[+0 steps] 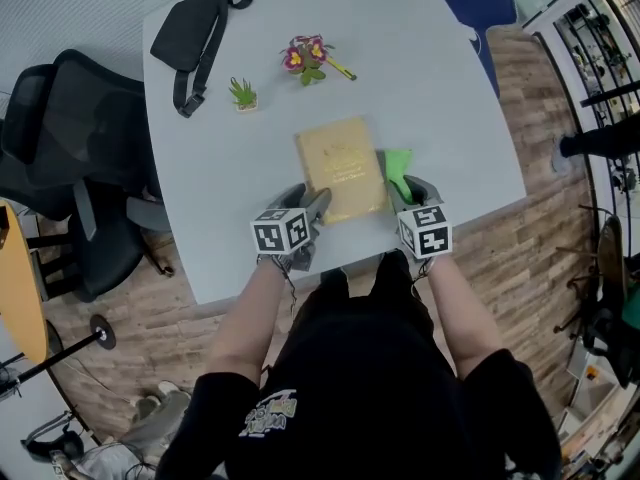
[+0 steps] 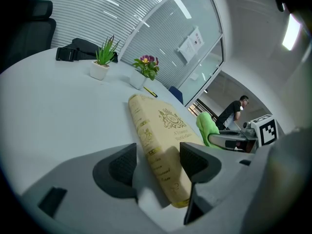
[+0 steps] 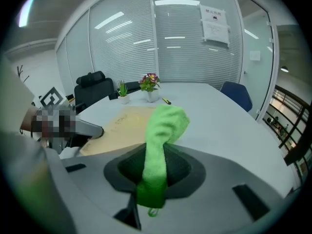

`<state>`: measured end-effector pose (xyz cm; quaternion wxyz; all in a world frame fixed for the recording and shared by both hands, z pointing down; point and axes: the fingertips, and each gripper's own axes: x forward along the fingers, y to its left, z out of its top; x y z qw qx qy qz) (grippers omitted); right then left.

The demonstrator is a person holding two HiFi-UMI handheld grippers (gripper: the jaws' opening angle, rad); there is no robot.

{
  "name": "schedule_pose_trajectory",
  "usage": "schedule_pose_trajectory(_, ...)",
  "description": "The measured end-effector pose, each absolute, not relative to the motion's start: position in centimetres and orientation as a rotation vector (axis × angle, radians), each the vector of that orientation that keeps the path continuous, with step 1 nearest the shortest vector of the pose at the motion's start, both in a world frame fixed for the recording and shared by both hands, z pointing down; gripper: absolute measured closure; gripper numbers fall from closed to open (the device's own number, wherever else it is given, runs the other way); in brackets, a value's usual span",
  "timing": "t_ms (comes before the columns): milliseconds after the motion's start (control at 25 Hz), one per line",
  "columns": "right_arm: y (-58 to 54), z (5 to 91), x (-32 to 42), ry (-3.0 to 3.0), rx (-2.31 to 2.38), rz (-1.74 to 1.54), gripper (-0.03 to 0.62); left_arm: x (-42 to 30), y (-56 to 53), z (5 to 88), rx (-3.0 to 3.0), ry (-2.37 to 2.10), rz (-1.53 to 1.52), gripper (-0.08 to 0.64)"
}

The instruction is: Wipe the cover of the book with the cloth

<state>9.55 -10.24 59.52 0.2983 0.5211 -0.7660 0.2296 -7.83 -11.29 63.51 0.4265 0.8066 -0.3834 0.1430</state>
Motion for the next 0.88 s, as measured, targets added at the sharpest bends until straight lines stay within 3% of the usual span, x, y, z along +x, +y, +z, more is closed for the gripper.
schedule_pose_trajectory(560, -13.4, 52.5, 8.8, -2.408, 1.119, 0.53, 0.495, -9.3, -10.6, 57.3, 2.011, -1.318, 0.214, 0.288)
schedule_pose_trajectory(880, -14.1, 49.6, 8.9, -2.572, 0.926, 0.453, 0.495, -8.5, -8.6, 51.6, 2.022, -1.572, 0.171, 0.398)
